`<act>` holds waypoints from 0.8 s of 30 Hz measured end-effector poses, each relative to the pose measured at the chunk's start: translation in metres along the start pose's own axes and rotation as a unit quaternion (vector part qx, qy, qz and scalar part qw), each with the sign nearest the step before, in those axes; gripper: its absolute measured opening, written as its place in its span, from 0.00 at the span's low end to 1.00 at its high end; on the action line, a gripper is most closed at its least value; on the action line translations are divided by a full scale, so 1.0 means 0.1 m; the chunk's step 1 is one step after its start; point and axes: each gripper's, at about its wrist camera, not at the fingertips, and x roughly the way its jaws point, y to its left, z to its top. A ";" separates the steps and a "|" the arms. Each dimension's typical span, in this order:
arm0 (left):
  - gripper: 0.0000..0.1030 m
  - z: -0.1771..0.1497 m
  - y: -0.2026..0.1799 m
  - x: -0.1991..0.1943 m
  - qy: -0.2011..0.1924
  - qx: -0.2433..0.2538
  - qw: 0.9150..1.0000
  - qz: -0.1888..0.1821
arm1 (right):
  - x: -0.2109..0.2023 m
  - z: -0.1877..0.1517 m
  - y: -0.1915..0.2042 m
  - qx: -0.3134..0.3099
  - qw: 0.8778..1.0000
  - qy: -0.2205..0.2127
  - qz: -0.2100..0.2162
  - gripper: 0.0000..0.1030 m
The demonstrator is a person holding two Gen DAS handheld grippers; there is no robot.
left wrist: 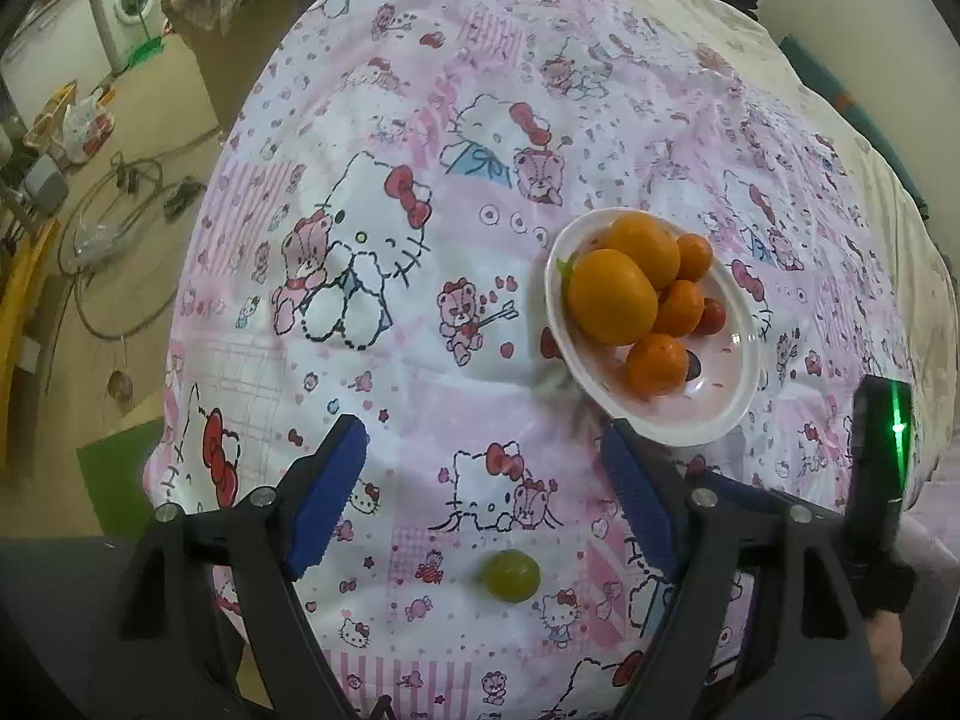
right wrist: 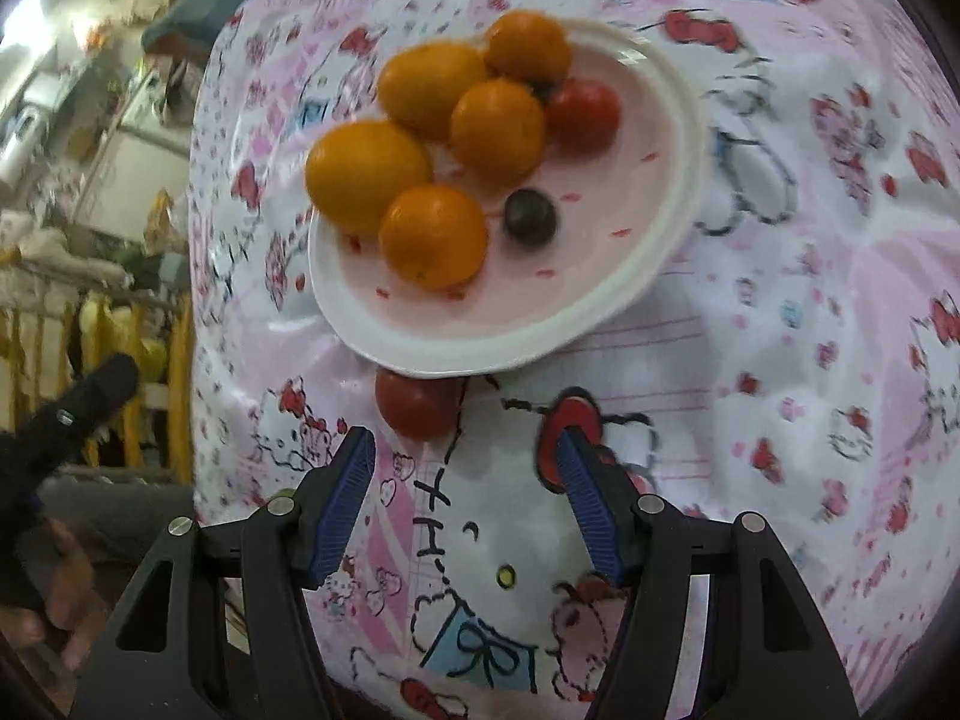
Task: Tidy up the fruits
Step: 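Withdraw both grippers toward the last cherry tomato and the green grape, then grasp the red cherry tomato with the right gripper while the left gripper grasps the green grape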
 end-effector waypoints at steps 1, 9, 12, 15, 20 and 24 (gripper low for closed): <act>0.76 0.00 0.01 0.01 0.002 -0.002 1.000 -0.002 | 0.05 0.01 0.06 -0.015 1.000 0.000 -0.006 0.64; 0.76 -0.01 0.06 0.05 0.007 -0.004 1.000 0.006 | 0.27 0.12 0.31 -0.074 0.997 -0.008 -0.026 0.47; 0.76 -0.02 0.09 0.08 0.012 -0.003 1.000 0.011 | 0.29 0.10 0.34 -0.095 0.994 -0.010 -0.049 0.33; 0.76 -0.06 0.10 0.12 0.022 0.006 1.000 0.015 | 0.25 0.09 0.30 -0.092 0.995 -0.005 -0.034 0.33; 0.76 -0.24 0.04 0.26 0.060 0.045 0.997 0.014 | 0.17 0.00 0.33 -0.092 0.996 -0.001 -0.018 0.33; 0.75 -0.50 -0.10 0.45 0.117 0.086 0.989 -0.007 | -0.02 -0.12 0.29 -0.080 0.997 -0.006 -0.001 0.33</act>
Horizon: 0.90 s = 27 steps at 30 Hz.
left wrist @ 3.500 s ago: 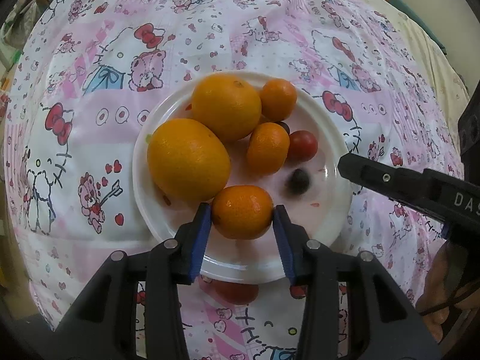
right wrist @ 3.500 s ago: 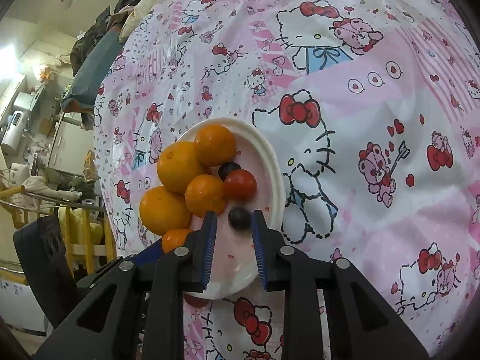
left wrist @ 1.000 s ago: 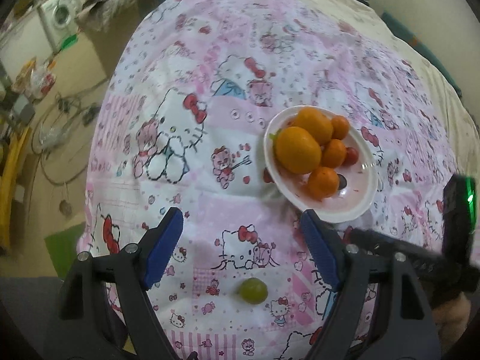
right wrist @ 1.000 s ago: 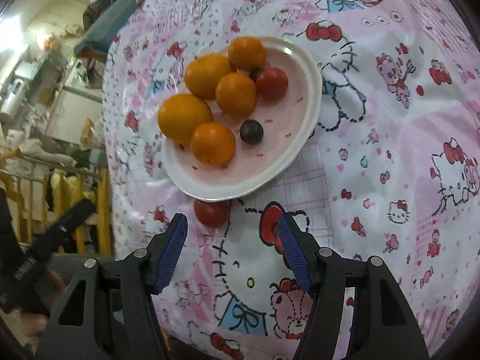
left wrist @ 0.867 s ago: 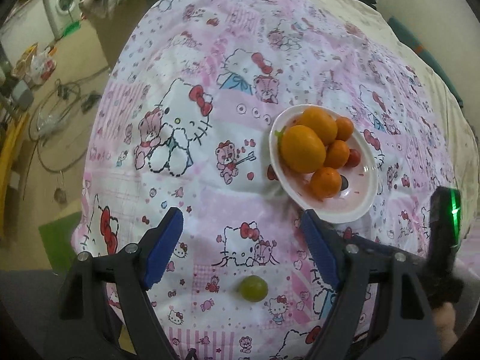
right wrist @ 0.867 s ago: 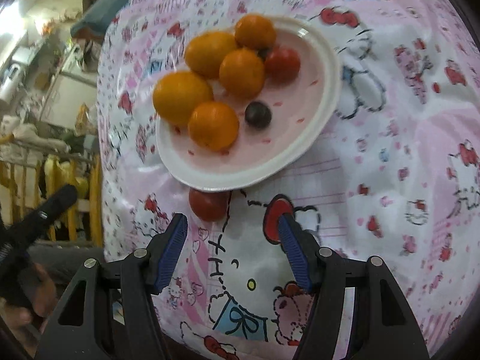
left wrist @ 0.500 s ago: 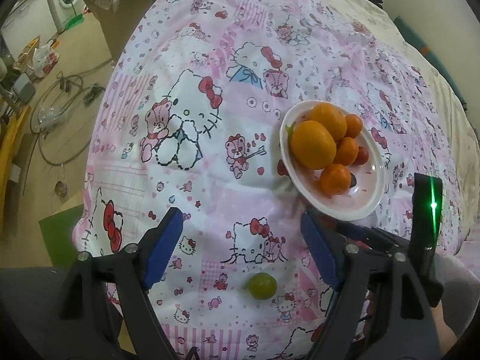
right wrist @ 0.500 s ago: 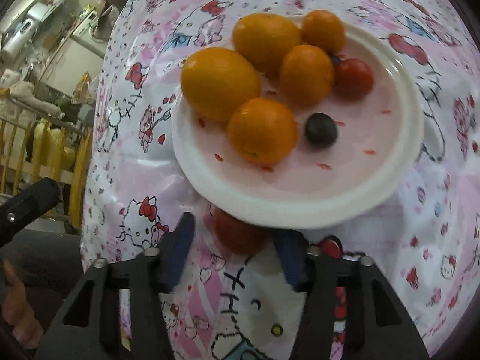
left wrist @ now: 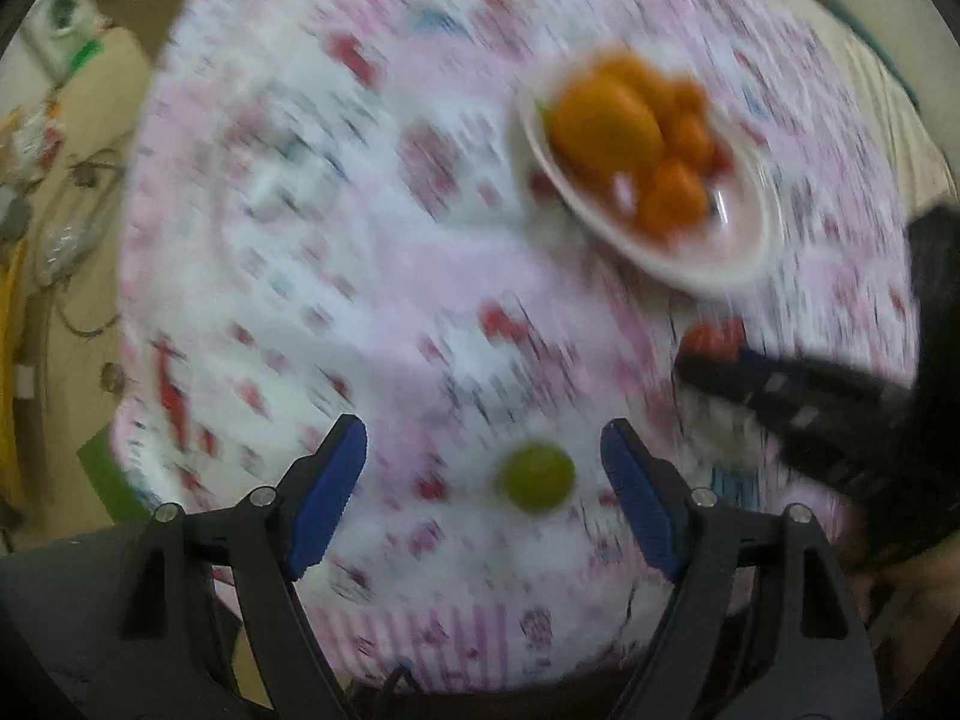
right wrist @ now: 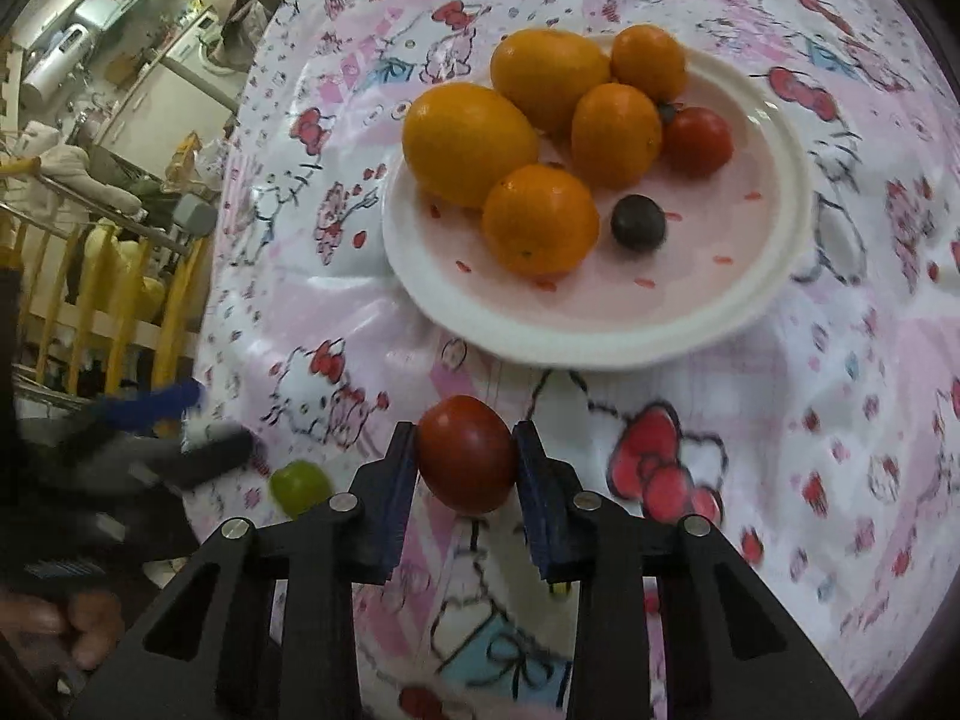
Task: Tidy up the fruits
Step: 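Grasp the red cherry tomato with the right gripper while the left gripper grasps the green grape, then carry the tomato and grape onto the plate and open both grippers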
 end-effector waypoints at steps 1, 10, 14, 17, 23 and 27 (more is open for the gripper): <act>0.75 -0.05 -0.04 0.05 0.008 0.008 1.000 -0.001 | -0.06 -0.03 -0.02 0.005 1.000 -0.003 0.005 0.33; 0.43 -0.16 -0.31 0.22 0.020 0.064 0.998 0.019 | -0.37 -0.15 -0.19 0.034 0.999 -0.027 0.010 0.33; 0.23 -0.15 -0.36 0.21 0.016 0.073 0.997 0.019 | -0.41 -0.13 -0.21 0.037 0.999 -0.032 0.010 0.33; 0.23 -0.16 -0.36 0.15 0.020 0.063 0.998 0.002 | -0.46 -0.12 -0.22 0.039 0.998 -0.037 0.018 0.33; 0.23 0.05 -0.31 -0.24 -0.009 0.037 0.999 -0.036 | -0.59 -0.08 -0.23 0.041 0.997 -0.050 0.034 0.33; 0.23 0.38 -0.30 -0.36 -0.037 0.039 0.998 -0.028 | -0.74 0.00 -0.29 0.052 0.995 -0.071 0.042 0.33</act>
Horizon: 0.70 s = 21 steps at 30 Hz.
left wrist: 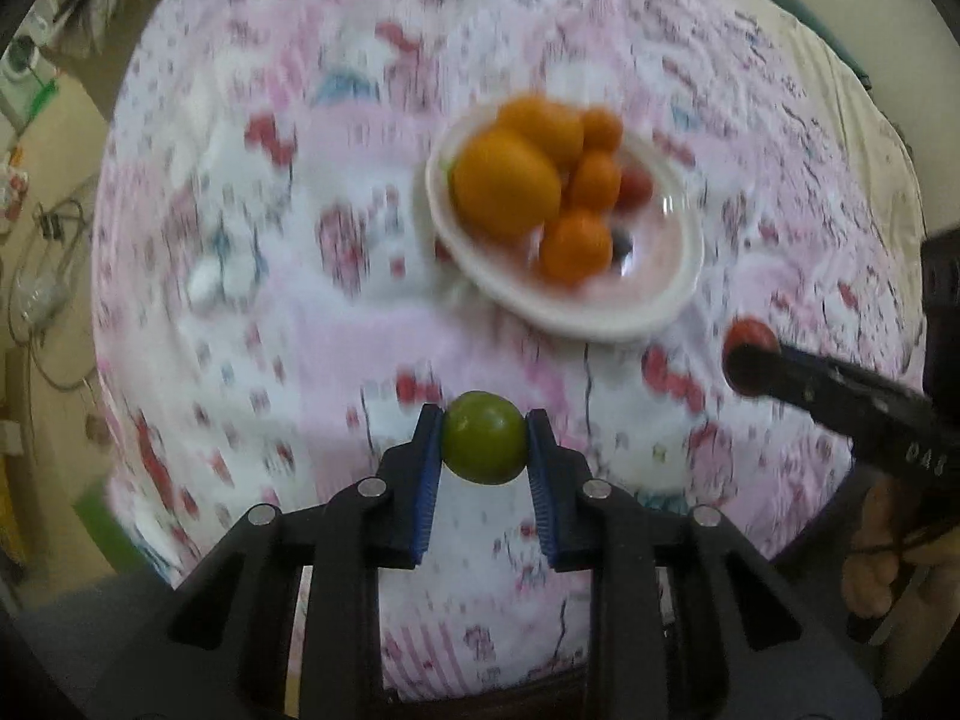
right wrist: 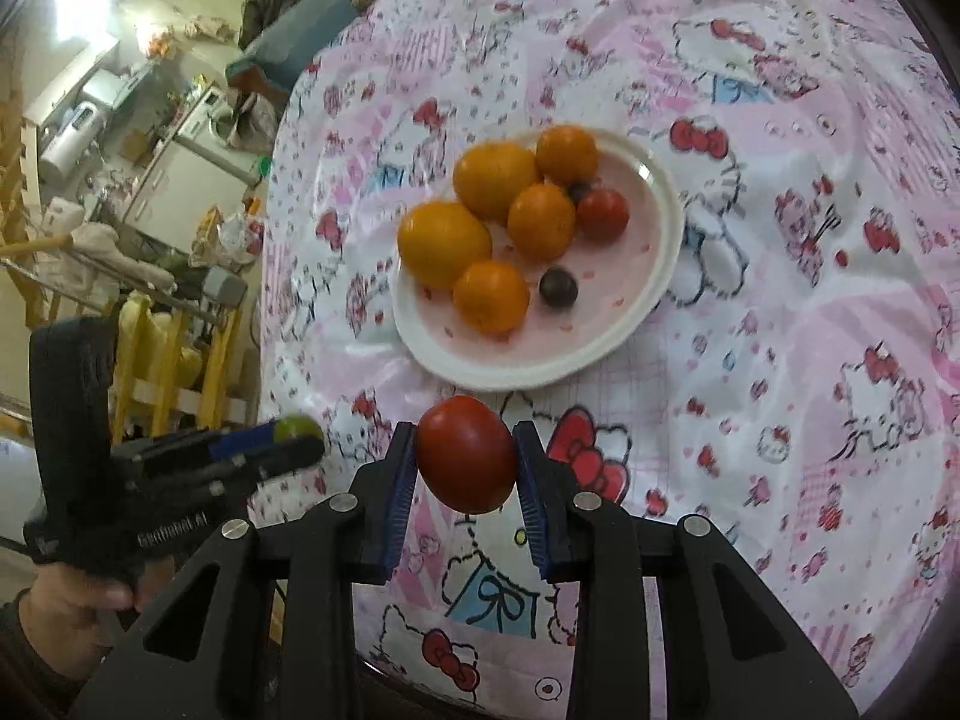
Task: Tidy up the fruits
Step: 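Carry the tomato and grape onto the plate and open both grippers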
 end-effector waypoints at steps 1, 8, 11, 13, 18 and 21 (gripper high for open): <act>0.23 0.09 0.01 0.00 -0.005 0.001 1.000 0.002 | -0.03 0.02 -0.02 0.003 1.000 -0.005 0.000 0.33; 0.23 0.52 -0.07 0.23 0.006 -0.006 1.000 -0.006 | -0.19 0.35 -0.26 0.028 0.999 -0.019 -0.008 0.33; 0.23 0.57 -0.11 0.37 0.012 -0.004 1.000 -0.003 | -0.19 0.50 -0.31 0.027 0.999 -0.016 -0.018 0.33; 0.23 0.59 -0.13 0.45 0.018 -0.006 1.000 -0.005 | -0.15 0.60 -0.35 0.029 0.999 -0.011 -0.019 0.33; 0.23 0.62 -0.11 0.59 0.026 -0.011 1.000 -0.003 | 0.04 0.77 -0.42 0.027 0.999 0.008 -0.027 0.33; 0.23 0.65 -0.09 0.64 0.030 -0.019 0.999 -0.012 | 0.20 0.83 -0.47 0.028 0.999 0.024 -0.030 0.33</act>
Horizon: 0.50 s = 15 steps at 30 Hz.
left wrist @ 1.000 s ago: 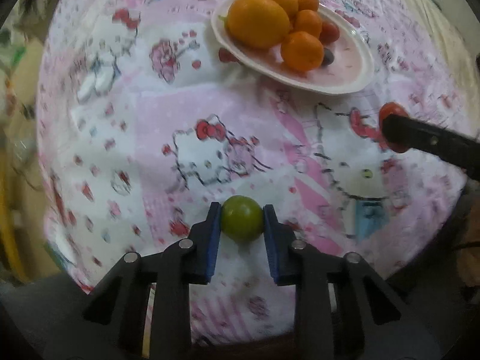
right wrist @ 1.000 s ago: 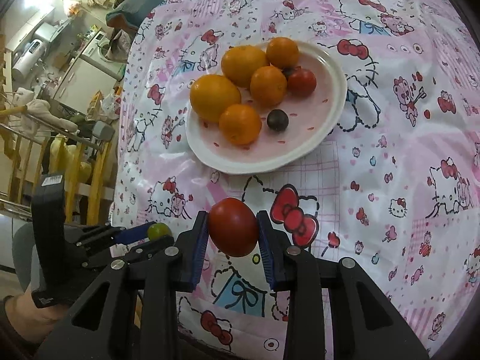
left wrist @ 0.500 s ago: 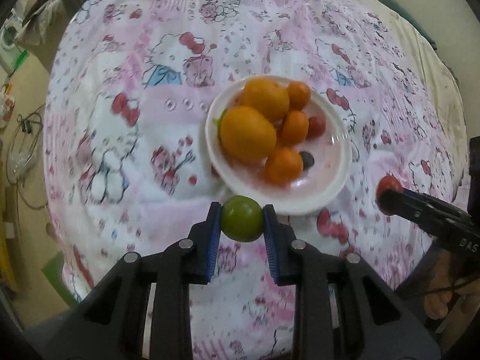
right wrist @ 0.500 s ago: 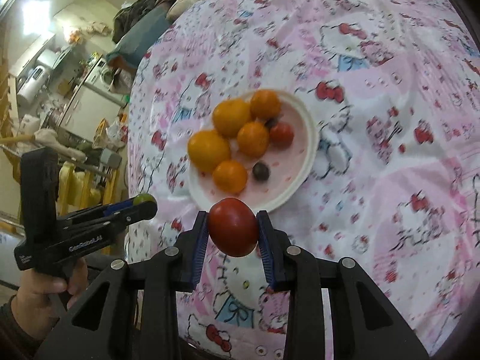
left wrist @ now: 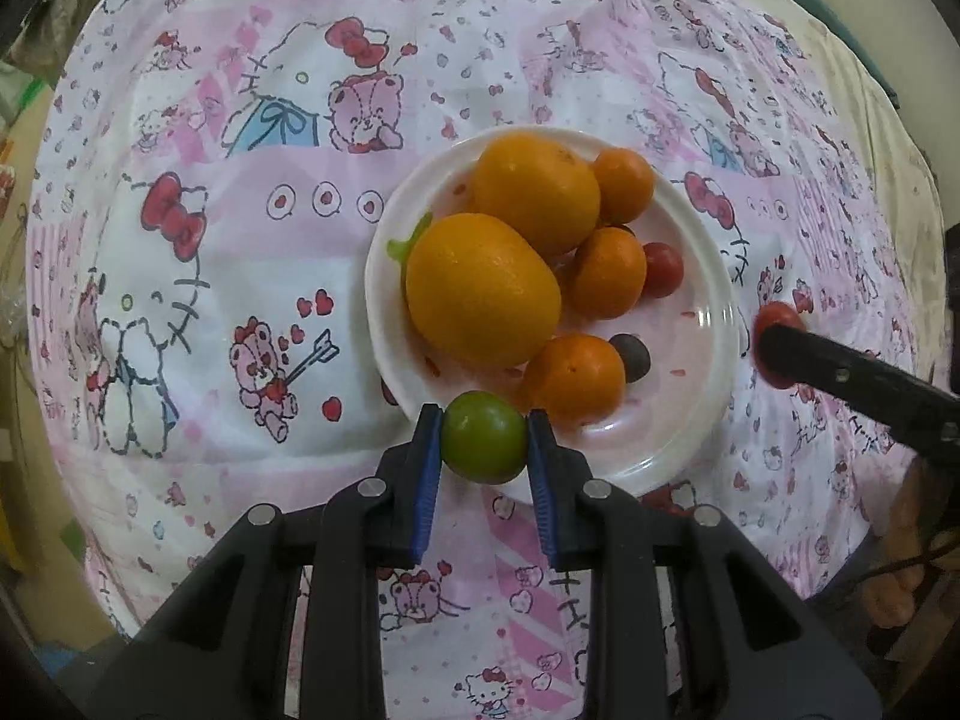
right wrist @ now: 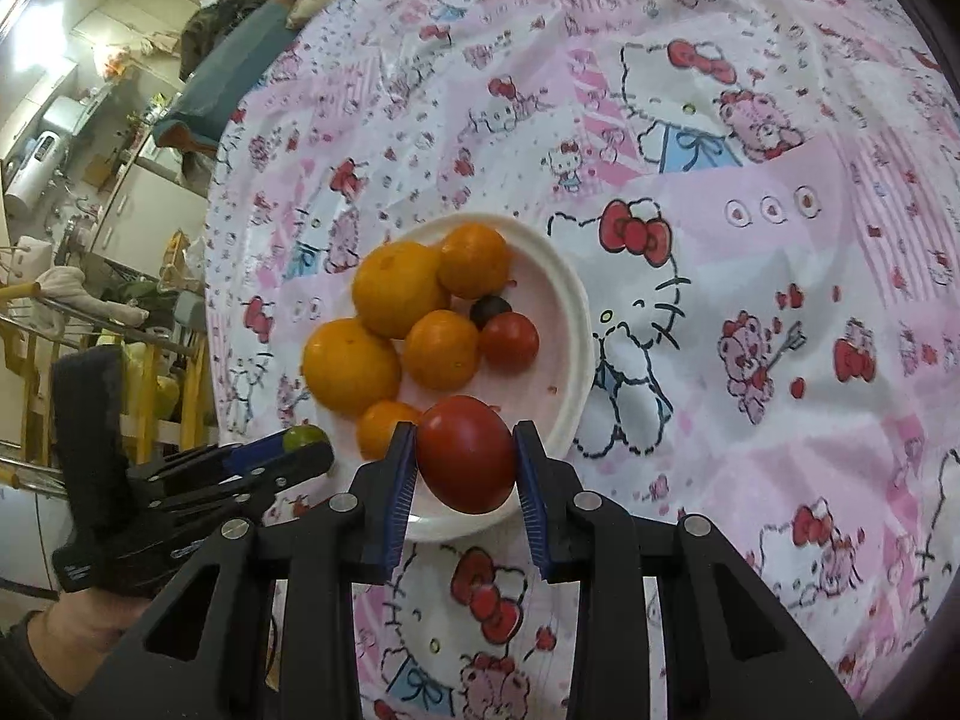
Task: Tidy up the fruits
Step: 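Carry the tomato and grape onto the plate and open both grippers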
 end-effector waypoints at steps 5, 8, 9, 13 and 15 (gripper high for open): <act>0.23 0.03 0.02 0.06 0.003 -0.005 1.000 -0.002 | 0.14 0.03 -0.08 0.012 1.000 -0.015 0.012 0.33; 0.23 0.03 0.00 0.08 0.007 -0.003 1.000 -0.001 | 0.18 0.07 -0.06 0.006 1.000 -0.023 0.006 0.33; 0.23 0.04 -0.02 0.09 0.010 -0.002 1.000 -0.002 | 0.21 0.08 -0.07 0.009 1.000 -0.019 0.005 0.33; 0.26 0.05 -0.05 0.11 0.017 -0.004 1.000 -0.003 | 0.33 0.08 -0.08 0.012 1.000 -0.003 0.000 0.33; 0.38 0.06 -0.07 0.11 0.025 -0.007 1.000 -0.010 | 0.36 0.06 -0.07 0.009 1.000 0.004 0.001 0.34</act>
